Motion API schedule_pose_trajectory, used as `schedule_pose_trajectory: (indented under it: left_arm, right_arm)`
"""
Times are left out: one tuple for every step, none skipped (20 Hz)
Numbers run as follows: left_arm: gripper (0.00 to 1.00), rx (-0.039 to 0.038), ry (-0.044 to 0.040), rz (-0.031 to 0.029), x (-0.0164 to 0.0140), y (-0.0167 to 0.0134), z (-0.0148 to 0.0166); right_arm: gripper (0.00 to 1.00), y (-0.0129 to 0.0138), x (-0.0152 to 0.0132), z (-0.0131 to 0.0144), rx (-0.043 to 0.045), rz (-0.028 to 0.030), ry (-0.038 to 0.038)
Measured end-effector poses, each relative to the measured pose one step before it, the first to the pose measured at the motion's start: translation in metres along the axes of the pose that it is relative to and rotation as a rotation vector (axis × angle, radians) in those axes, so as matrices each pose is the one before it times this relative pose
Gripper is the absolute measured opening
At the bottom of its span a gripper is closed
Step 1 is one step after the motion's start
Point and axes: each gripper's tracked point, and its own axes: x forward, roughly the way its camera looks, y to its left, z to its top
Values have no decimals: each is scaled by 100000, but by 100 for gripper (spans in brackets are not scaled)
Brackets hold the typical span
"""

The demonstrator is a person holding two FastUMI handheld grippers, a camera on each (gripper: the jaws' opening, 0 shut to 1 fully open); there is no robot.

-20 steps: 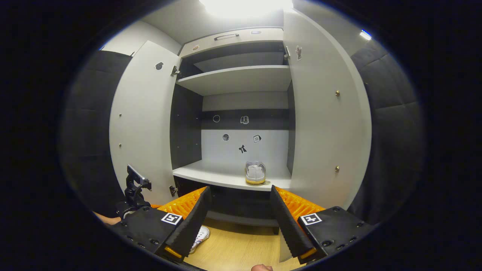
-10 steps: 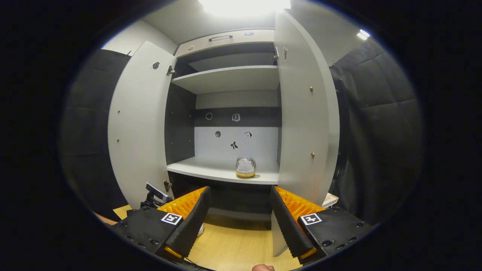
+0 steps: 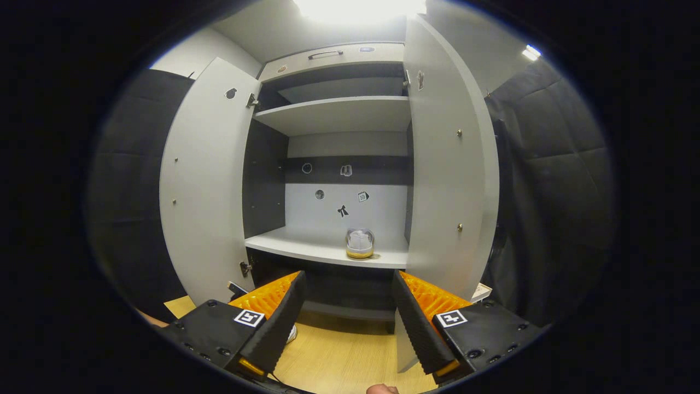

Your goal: Grab one shoe with the right hand and put it into the shoe cabinet, grab the other shoe with the left hand and put it into the shoe cabinet; then close the right door with the right hand and the left door with the left hand.

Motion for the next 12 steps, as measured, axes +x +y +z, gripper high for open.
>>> schedule_pose_trajectory:
  left_arm:
    - [100, -635, 1361, -646, -3, -25, -405]
    - [100, -1100, -357, -812, -10, 43, 142]
    - [100, -1040, 756, -1004, 130, -35, -263]
    - [90, -992, 813, -1009, 10, -39, -224]
    - [99, -1578, -418, -2814, 347, -560, 32]
    - [92, -1134, 172, -1882, 137, -511, 1]
    - [84, 94, -1128, -1614, -10, -559, 96]
    - [75, 2976, -299, 1478, -108, 70, -1]
    - [54, 4072, -1016, -345, 130, -256, 131]
    - [45, 1946, -235, 1004, 131, 1, 64]
    - [53, 1160, 1151, 198, -529, -43, 9]
    - [44, -487, 1314, 1556, -102, 399, 144]
  right_arm:
    - [98, 98, 164, 1, -395, -80, -127]
    - [98, 66, 52, 37, -560, -153, 23]
    - [98, 48, 62, 169, -397, -234, -495]
    - [98, 166, 38, 87, -325, 100, -278]
    - [98, 204, 67, 93, -431, 305, -97]
    - [98, 103, 94, -122, -561, 49, 9]
    - [98, 82, 42, -69, -649, -31, 195]
    - [97, 70, 46, -11, -391, -205, 207]
    - [98, -27, 32, -6, 98, -346, 20]
    - [98, 93, -22, 136, 582, -209, -355]
    - [98, 142, -28, -4, 524, 26, -245]
    - [98, 147, -51, 94, -18, 137, -110]
